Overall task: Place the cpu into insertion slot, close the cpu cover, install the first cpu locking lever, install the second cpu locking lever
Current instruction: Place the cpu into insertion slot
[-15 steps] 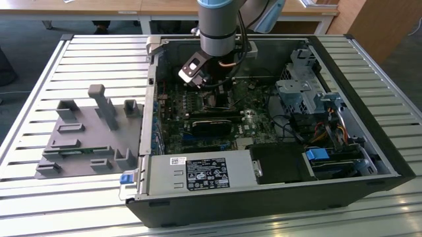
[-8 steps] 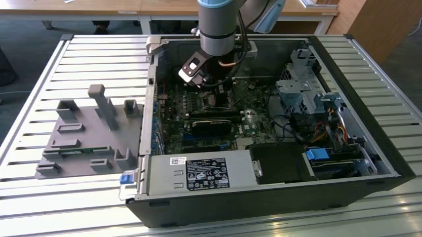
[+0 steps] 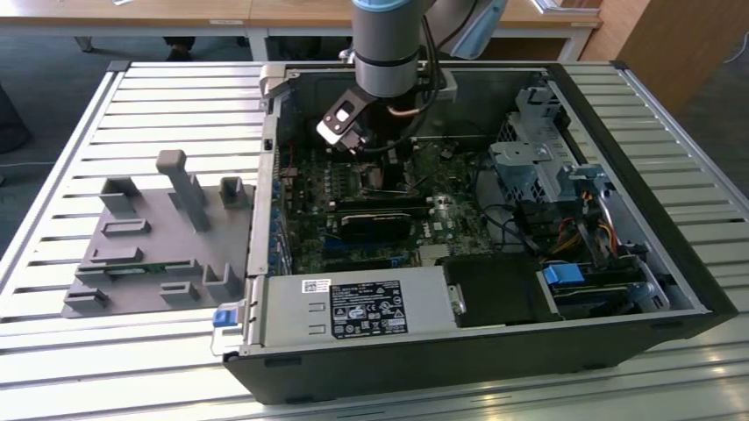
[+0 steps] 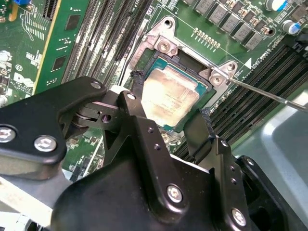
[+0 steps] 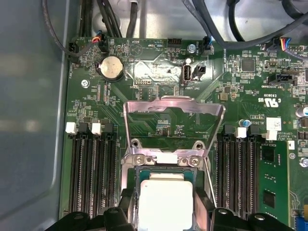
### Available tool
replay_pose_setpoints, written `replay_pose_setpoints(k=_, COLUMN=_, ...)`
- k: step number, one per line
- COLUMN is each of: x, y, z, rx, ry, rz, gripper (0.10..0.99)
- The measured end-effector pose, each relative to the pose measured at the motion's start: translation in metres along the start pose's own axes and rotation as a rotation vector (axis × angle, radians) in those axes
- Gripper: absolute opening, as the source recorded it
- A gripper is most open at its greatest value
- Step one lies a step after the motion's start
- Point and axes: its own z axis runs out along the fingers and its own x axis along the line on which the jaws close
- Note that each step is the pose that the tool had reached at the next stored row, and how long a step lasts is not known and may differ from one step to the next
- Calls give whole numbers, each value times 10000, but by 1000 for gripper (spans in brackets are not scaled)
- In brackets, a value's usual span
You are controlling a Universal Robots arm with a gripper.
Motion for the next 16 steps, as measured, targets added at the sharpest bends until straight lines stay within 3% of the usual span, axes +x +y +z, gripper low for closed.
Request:
replay_pose_setpoints(k=8, x=-2, y=9, z=-102, rx=56, ry=4, rz=-1, gripper=600)
replay_pose_setpoints(k=11, x=-5, y=17, z=-108, rx=138, ry=8, rz=1, gripper=471)
replay_pose_setpoints(k=12, x=-7, y=23, z=-110, rx=189, ry=7, rz=1, gripper=412)
replay_pose_setpoints(k=13, x=-8, y=32, z=-111, rx=247, ry=5, rz=3, gripper=412)
replay_pose_setpoints(k=15, x=-11, y=48, z=-110, rx=356, ry=6, rz=3, gripper=294)
replay_pose_setpoints(k=16, x=-13, y=50, z=-113, rx=379, ry=8, rz=3, gripper=294)
